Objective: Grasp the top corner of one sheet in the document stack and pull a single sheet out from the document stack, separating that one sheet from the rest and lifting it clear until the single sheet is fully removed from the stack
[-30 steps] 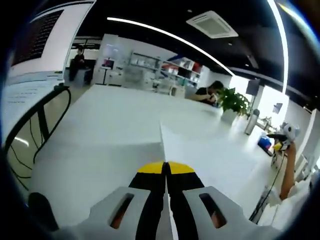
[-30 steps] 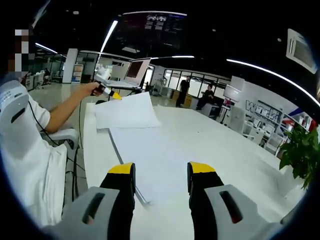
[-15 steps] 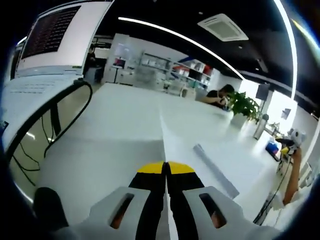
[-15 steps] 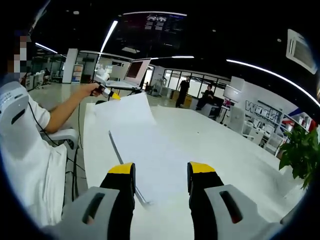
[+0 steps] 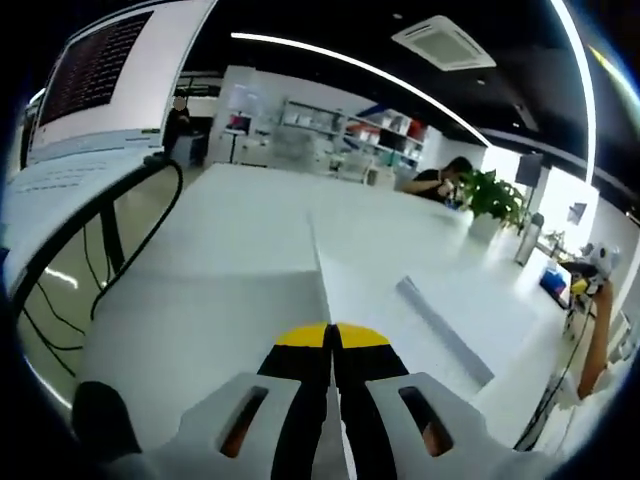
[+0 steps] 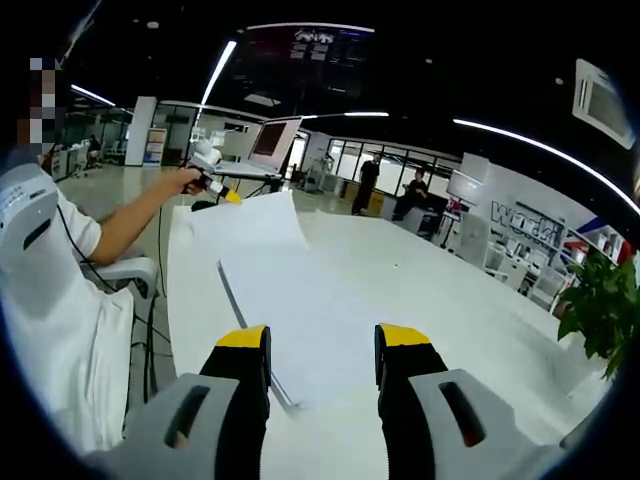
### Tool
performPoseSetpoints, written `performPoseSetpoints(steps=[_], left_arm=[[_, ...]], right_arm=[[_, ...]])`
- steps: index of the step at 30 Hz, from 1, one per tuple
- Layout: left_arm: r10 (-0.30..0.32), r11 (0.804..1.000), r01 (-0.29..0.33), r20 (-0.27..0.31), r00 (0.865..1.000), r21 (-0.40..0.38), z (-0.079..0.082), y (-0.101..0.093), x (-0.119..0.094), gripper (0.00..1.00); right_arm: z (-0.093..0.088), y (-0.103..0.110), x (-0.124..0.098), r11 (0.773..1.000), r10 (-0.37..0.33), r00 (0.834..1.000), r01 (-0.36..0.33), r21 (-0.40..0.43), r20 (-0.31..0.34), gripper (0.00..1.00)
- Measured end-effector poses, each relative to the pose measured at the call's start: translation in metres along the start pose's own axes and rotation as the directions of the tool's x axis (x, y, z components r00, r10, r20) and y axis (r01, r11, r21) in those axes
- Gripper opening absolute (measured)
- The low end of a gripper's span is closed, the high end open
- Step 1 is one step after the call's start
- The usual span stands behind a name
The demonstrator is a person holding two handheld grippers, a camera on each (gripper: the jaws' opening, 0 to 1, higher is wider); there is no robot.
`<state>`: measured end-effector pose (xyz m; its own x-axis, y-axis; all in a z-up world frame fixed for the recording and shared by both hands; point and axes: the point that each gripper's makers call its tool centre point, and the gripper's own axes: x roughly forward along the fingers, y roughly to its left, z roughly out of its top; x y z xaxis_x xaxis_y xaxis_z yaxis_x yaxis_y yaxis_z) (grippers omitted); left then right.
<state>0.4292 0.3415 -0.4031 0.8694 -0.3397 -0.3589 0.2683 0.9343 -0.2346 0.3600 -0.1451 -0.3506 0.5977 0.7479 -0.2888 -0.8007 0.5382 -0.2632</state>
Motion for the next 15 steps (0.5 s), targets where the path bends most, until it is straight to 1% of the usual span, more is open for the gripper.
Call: performPoseSetpoints(steps=[3,4,6,11,15], left_arm=[[0.018,0.999,-0.018,0.006,1.0,0.033,0.0,0.004,0.002,0.03],[0.03,0.998,-0.03,0.01,1.0,0.055,0.0,0.007,0.003,0.03],[0.043,0.997,-0.043,-0.001,0.999,0.062,-0.003,0.009,0.006,0.03],[0.038,0.997,-0.037,-0.015,0.999,0.064,-0.006,0.009,0.012,0.03],[0.046,0.997,-0.044,-0.02,0.999,0.065,-0.008,0.011,0.011,0.03]], right_arm=[[-0.001,-0.001,0.0,1.0,0.001,1.0,-0.001,0.0,-0.002,0.42],[-0.001,0.0,0.001,1.0,0.001,1.0,-0.001,-0.001,-0.003,0.42],[-0.001,0.0,0.001,1.0,0.003,1.0,-0.003,-0.003,-0.003,0.42],[0.0,0.0,0.001,1.0,0.002,1.0,-0.002,-0.001,-0.003,0.42],[0.0,0.0,0.0,1.0,0.003,1.0,-0.003,-0.003,-0.002,0.42]])
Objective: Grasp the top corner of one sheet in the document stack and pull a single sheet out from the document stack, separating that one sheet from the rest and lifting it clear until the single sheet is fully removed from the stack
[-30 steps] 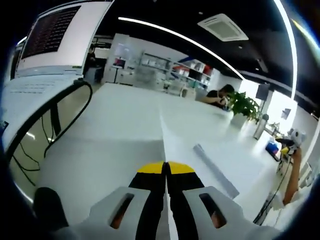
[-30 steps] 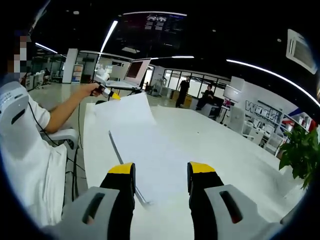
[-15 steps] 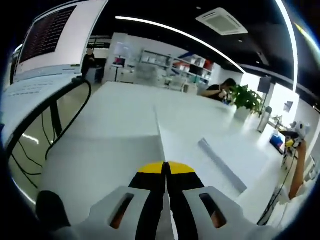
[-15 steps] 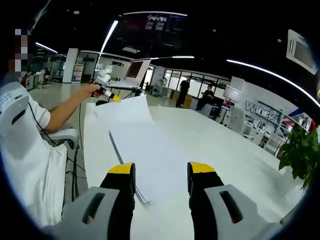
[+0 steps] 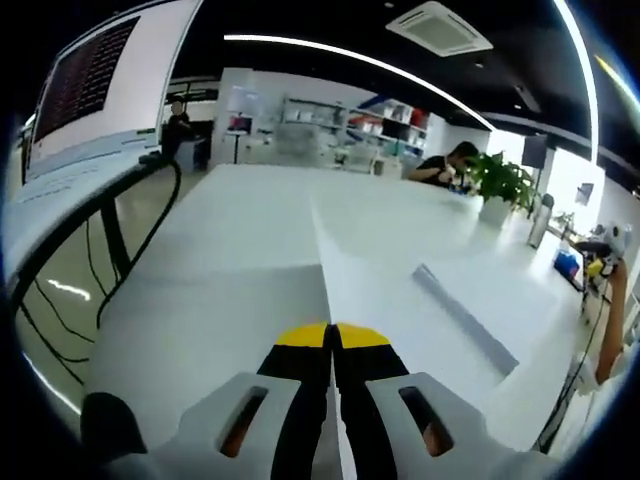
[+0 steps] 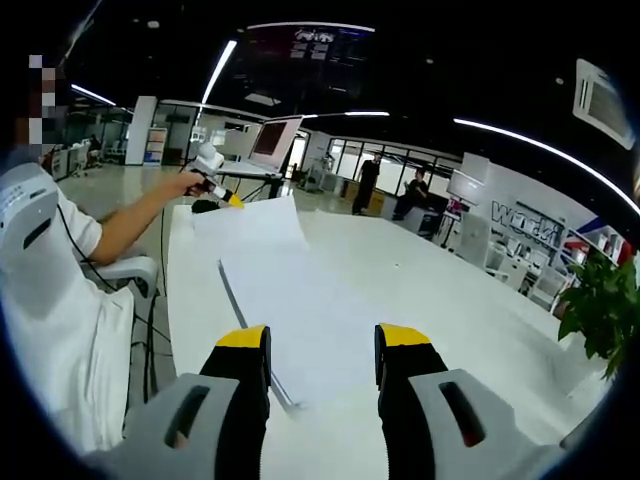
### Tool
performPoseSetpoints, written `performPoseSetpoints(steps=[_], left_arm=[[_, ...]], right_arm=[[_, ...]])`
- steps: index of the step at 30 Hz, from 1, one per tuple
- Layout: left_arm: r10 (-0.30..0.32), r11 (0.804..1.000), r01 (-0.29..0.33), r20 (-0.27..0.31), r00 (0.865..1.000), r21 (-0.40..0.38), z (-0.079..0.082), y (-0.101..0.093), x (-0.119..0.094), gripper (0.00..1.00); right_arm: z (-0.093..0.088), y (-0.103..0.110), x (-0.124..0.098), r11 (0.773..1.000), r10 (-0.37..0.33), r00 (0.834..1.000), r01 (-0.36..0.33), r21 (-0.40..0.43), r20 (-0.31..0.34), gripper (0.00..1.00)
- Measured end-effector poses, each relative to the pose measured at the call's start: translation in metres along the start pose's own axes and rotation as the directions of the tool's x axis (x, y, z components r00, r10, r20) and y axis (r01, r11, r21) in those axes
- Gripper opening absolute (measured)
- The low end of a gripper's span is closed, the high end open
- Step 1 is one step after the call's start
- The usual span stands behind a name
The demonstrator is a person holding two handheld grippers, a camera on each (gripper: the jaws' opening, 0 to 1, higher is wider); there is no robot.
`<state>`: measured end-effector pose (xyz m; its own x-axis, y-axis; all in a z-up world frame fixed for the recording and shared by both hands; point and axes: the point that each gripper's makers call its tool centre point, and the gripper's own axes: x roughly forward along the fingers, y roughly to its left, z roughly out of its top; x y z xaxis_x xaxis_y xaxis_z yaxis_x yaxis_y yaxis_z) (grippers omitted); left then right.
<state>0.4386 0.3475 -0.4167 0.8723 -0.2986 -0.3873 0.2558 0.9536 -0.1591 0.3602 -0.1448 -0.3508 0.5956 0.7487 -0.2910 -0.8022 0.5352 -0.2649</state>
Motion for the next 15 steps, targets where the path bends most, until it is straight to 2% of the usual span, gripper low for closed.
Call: performPoseSetpoints(steps=[7,15], left_arm=[[0.012,1.0,-0.012,0.011,1.0,0.0,-0.0004,0.0031,-0.0023,0.03],[0.01,1.0,-0.01,-0.012,1.0,-0.001,-0.0067,0.004,0.0033,0.03]], right_arm=[[-0.0007,0.0003,0.0005,1.0,0.002,1.0,-0.002,-0.001,-0.003,0.42],[-0.0002,0.001,0.0003,1.0,0.003,1.0,-0.003,-0.003,-0.003,0.42]])
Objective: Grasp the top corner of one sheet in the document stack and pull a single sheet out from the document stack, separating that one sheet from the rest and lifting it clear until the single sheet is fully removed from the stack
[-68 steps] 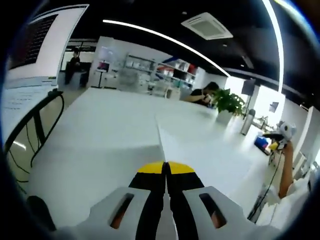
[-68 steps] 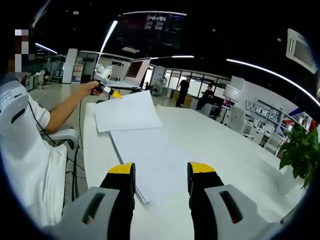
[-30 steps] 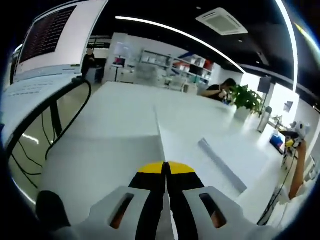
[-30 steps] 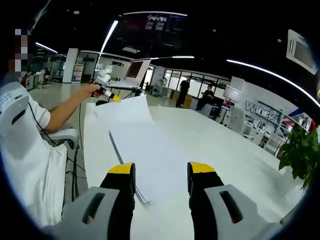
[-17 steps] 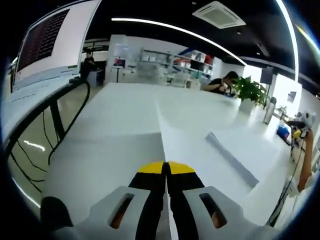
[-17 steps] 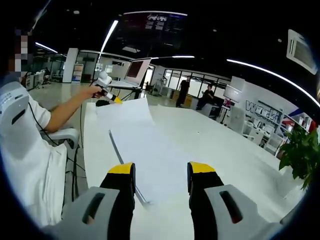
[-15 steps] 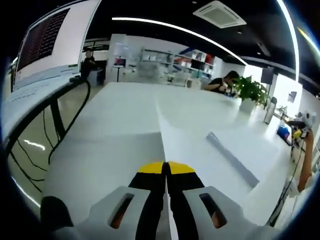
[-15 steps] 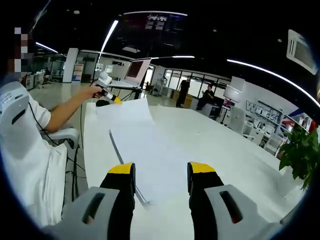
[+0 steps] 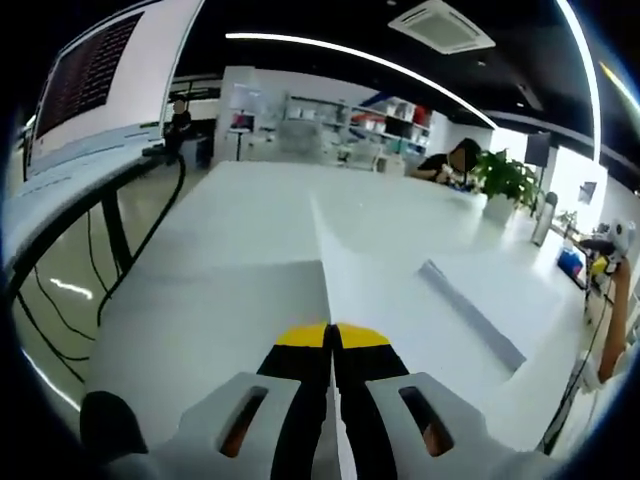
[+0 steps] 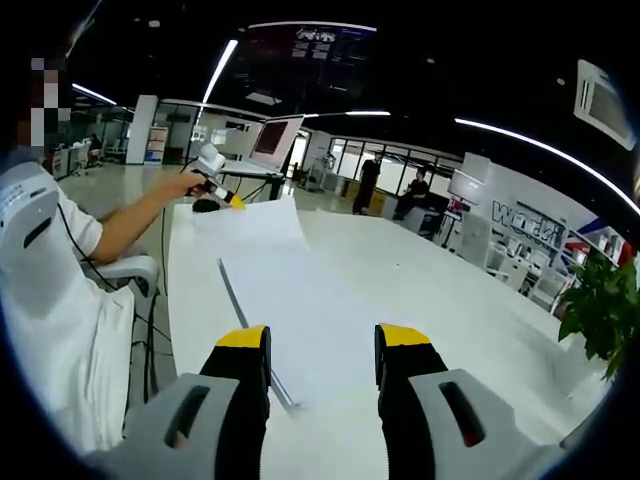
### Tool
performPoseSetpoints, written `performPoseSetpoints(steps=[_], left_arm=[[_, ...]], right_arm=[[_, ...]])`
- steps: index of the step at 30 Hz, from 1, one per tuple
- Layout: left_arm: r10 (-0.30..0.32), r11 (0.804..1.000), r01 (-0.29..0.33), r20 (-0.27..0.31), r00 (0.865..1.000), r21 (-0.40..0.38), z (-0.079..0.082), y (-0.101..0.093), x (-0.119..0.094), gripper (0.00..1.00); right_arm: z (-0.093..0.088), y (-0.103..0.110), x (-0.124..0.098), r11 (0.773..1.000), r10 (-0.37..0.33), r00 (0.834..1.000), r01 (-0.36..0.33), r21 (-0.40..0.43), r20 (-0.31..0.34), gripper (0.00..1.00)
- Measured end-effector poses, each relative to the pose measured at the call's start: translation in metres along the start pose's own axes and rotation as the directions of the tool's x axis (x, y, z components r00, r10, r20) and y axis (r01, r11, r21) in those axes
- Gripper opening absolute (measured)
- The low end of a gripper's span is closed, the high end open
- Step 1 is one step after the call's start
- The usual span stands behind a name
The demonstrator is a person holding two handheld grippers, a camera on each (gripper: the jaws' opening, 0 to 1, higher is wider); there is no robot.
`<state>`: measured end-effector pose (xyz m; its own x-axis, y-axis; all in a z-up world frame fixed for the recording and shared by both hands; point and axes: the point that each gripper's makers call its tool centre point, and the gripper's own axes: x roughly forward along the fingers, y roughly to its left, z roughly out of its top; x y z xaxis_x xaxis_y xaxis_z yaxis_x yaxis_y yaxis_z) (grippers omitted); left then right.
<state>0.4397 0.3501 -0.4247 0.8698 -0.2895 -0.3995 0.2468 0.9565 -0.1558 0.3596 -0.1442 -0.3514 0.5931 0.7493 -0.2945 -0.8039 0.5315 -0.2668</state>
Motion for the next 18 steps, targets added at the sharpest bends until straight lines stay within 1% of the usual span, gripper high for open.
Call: performPoseSetpoints(steps=[14,18], left_arm=[[0.02,1.0,-0.02,0.01,1.0,-0.002,0.0004,0.0081,-0.0025,0.03],[0.017,1.0,-0.017,0.004,1.0,-0.008,-0.0015,0.0059,-0.0015,0.03]], right_arm=[[0.0001,0.0018,-0.0005,1.0,0.001,1.0,-0.001,-0.003,0.001,0.42],[-0.001,0.0024,0.0009,1.0,0.004,1.0,-0.004,-0.004,-0.004,0.42]])
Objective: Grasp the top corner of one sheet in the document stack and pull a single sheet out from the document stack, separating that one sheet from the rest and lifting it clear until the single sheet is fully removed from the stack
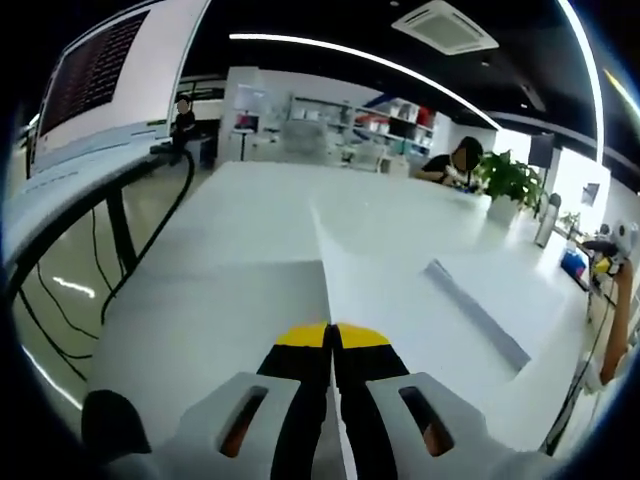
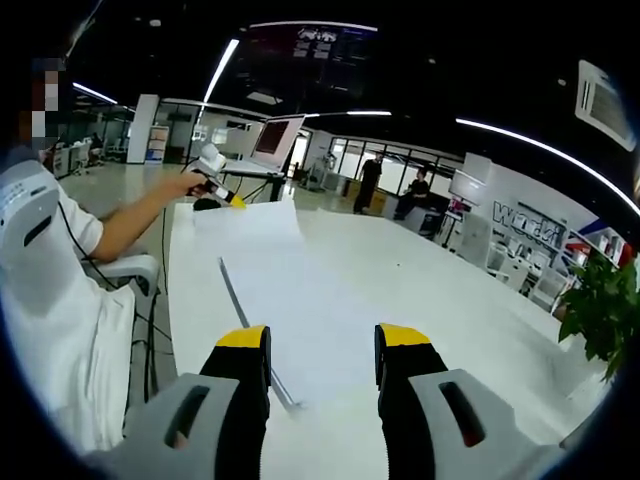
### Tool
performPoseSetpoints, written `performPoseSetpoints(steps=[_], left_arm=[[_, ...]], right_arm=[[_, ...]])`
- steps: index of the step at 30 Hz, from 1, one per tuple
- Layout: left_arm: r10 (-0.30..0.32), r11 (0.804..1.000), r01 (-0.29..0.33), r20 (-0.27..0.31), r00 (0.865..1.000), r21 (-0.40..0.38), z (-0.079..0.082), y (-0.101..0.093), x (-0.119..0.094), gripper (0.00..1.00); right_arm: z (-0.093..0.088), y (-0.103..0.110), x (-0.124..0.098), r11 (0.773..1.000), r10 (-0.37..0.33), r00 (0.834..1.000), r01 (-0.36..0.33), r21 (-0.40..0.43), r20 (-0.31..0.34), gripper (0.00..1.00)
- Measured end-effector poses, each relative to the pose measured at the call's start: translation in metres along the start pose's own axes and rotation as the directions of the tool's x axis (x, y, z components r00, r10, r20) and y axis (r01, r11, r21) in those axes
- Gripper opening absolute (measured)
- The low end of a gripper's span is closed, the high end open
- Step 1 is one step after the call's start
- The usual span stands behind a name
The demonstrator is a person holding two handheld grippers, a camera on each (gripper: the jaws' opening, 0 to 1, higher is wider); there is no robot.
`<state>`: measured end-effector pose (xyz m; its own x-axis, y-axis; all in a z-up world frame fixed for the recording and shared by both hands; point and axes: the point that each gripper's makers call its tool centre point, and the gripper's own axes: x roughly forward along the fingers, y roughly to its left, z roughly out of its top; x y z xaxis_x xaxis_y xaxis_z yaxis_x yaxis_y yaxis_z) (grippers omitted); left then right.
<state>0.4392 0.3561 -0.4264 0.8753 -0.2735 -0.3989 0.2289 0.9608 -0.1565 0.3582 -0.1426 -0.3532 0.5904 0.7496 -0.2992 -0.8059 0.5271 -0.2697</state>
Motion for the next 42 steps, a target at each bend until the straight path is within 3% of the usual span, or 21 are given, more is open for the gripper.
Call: performPoseSetpoints(steps=[21,30,42], left_arm=[[0.041,0.998,-0.04,-0.016,0.999,0.043,-0.007,0.011,-0.001,0.07],[0.069,0.995,-0.068,-0.007,0.998,0.068,-0.005,0.016,-0.003,0.07],[0.09,0.985,-0.091,0.011,0.996,0.145,0.002,0.014,-0.004,0.15]], right_arm=[[-0.001,-0.001,-0.002,1.0,-0.003,1.0,0.003,0.004,0.002,0.41],[0.0,0.0,-0.001,1.0,-0.003,1.0,0.003,0.002,0.002,0.41],[0.002,-0.002,-0.002,1.0,-0.005,1.0,0.005,0.001,0.007,0.41]])
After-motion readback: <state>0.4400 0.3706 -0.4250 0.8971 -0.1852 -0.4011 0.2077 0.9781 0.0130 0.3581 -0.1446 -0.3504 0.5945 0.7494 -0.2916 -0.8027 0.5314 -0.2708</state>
